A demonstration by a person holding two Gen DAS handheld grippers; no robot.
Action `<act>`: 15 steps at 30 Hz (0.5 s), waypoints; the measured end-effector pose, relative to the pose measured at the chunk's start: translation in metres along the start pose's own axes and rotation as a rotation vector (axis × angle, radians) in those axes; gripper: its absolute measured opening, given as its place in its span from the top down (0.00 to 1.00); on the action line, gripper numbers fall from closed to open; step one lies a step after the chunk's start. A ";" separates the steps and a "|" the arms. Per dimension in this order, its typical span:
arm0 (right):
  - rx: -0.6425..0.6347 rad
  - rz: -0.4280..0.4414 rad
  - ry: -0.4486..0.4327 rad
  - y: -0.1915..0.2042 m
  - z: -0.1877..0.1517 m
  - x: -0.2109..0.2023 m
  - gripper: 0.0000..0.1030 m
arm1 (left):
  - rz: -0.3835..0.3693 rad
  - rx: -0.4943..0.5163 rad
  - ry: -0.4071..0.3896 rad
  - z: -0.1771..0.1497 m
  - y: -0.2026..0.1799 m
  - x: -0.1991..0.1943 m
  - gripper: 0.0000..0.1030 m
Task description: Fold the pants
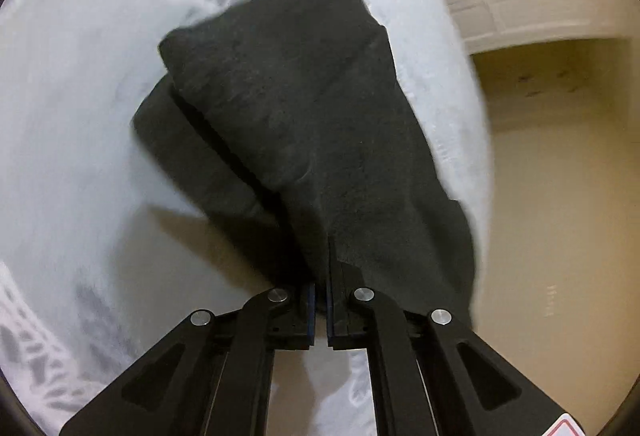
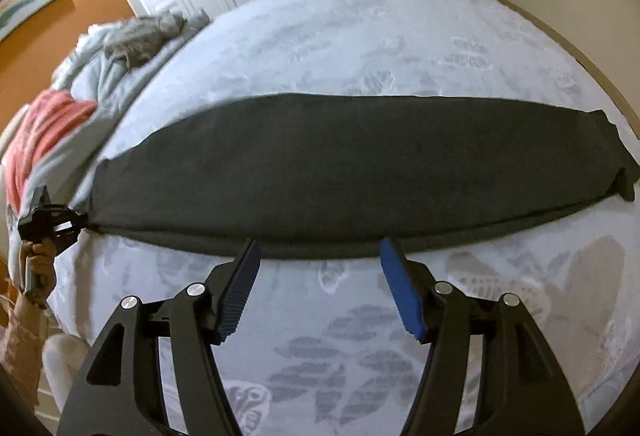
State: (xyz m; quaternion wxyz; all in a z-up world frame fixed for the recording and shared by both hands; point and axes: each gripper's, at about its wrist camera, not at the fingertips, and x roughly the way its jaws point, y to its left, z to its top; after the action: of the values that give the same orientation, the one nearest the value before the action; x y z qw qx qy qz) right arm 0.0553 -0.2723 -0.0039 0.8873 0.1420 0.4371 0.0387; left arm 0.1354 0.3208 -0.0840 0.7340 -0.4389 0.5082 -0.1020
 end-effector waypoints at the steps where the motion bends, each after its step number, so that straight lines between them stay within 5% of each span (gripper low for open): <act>1: -0.026 -0.003 0.003 0.004 0.001 0.001 0.41 | -0.001 0.006 -0.003 -0.001 0.000 -0.003 0.98; 9: -0.253 0.081 0.002 0.078 0.060 0.032 0.41 | 0.000 0.020 0.042 0.010 -0.008 -0.005 0.97; 12: -0.300 0.105 0.003 0.113 0.078 0.052 0.41 | 0.081 0.070 0.010 0.011 -0.008 0.003 0.81; 15: -0.282 0.135 0.024 0.114 0.076 0.055 0.41 | 0.040 0.066 0.012 0.019 -0.008 0.005 0.64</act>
State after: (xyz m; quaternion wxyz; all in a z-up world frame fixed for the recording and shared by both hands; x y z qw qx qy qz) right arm 0.1548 -0.1690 0.0306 0.8885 0.0443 0.4275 0.1610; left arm 0.1555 0.3234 -0.0798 0.7467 -0.4036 0.5179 -0.1065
